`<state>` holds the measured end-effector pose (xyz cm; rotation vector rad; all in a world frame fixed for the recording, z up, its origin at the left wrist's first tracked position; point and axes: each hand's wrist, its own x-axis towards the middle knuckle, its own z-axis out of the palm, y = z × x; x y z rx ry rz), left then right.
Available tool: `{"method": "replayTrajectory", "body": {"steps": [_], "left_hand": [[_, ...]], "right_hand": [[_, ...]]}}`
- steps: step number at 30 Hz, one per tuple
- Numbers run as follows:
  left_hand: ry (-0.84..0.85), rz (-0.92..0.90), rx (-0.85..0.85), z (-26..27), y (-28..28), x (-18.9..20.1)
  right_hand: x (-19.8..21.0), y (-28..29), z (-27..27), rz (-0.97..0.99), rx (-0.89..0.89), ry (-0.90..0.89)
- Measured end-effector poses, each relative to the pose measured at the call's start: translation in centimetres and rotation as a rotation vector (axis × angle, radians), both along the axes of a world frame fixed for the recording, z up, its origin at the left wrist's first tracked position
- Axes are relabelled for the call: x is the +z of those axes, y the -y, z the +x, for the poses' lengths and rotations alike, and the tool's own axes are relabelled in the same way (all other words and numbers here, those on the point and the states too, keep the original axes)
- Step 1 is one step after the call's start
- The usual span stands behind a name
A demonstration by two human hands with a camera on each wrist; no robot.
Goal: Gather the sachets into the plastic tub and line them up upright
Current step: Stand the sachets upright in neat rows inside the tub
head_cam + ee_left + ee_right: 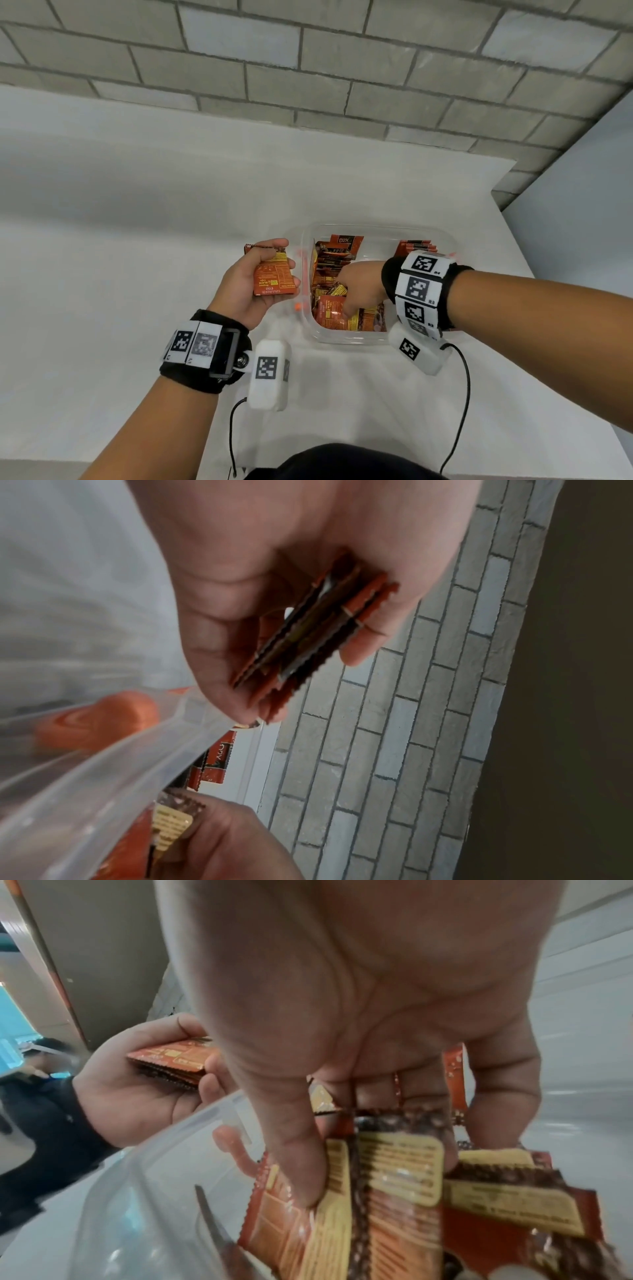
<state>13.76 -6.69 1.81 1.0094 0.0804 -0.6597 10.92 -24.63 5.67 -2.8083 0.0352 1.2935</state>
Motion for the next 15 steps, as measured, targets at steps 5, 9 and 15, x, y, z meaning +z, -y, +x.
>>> {"method": "replayTrajectory", "body": {"steps": [5,9,15], "left_hand": [[0.031,-0.025,0.023,0.3,-0.6,0.5],[0.081,-0.041,0.030,0.7,-0.7,1.7],[0.155,-0.032,-0.210,-0.7,3.6,3.6]], "right_hand": [[2.9,2.8,-0.7,0.245,-0.178,0.092],[6.5,6.5,-1.4,0.538,-0.388,0.257],[8.4,7.3,-3.7,0.957,-0.565,0.327]]}}
